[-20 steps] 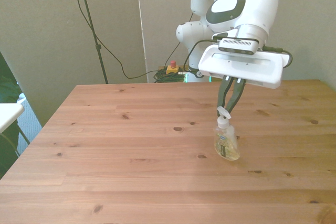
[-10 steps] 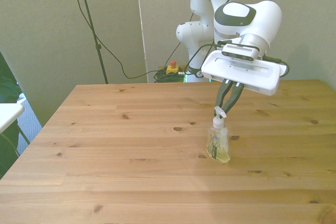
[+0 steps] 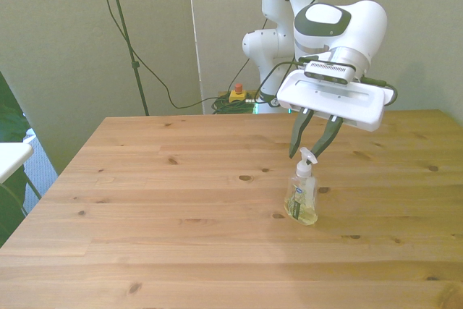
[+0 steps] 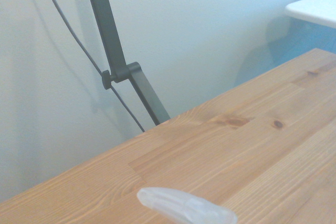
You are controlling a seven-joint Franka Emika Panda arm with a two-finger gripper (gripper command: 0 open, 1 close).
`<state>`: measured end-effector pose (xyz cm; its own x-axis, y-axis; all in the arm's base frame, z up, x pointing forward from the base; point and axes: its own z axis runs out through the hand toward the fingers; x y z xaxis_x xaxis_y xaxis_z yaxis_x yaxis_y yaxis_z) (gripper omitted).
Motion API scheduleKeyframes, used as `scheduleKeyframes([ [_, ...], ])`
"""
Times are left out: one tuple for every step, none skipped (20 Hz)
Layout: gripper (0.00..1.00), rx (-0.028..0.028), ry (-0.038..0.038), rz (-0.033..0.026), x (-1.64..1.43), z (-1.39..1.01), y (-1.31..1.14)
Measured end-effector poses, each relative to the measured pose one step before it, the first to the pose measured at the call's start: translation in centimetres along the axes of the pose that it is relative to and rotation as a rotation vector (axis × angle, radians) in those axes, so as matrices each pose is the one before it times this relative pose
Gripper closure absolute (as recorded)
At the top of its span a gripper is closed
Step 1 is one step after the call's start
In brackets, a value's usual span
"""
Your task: Stand the sanitizer
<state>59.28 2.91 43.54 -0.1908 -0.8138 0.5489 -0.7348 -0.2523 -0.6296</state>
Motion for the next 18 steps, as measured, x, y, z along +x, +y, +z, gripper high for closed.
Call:
scheduleKeyframes([
  [0.0,-0.00099,-0.00093,0.00098,0.022,-0.044,0.028],
  [0.0,-0.00125,-0.00086,0.00116,0.035,-0.04,0.02],
  [0.0,-0.00217,-0.00198,0.00037,0.0,-0.021,0.024],
  [0.0,-0.00605,-0.00602,0.00143,-0.055,-0.009,0.034],
  [0.0,-0.00651,-0.00748,0.00071,-0.056,-0.028,-0.003],
  [0.0,-0.0056,-0.00858,-0.00321,-0.048,-0.044,-0.036],
  [0.0,-0.00973,-0.01494,-0.00132,-0.046,-0.051,-0.052],
  [0.0,-0.01167,-0.02565,-0.00606,-0.036,-0.054,-0.066],
  [0.0,-0.01363,-0.03039,-0.01019,-0.006,-0.04,-0.073],
  [0.0,-0.01649,-0.03702,-0.0125,-0.029,-0.01,-0.014],
  [0.0,-0.0173,-0.03997,-0.01433,-0.146,0.065,0.171],
  [0.0,-0.02054,-0.03957,-0.01605,-0.313,0.151,0.345],
  [0.0,-0.02075,-0.0375,-0.01851,-0.425,0.133,0.361],
  [0.0,-0.02047,-0.03515,-0.02079,-0.531,0.127,0.346],
  [0.0,-0.01968,-0.03537,-0.02271,-0.584,0.07,0.254],
  [0.0,-0.01839,-0.03489,-0.02192,-0.609,0.084,0.237],
  [0.0,-0.0184,-0.03685,-0.0208,-0.591,0.051,0.171],
  [0.0,-0.01851,-0.03484,-0.02157,-0.486,0.031,0.16],
])
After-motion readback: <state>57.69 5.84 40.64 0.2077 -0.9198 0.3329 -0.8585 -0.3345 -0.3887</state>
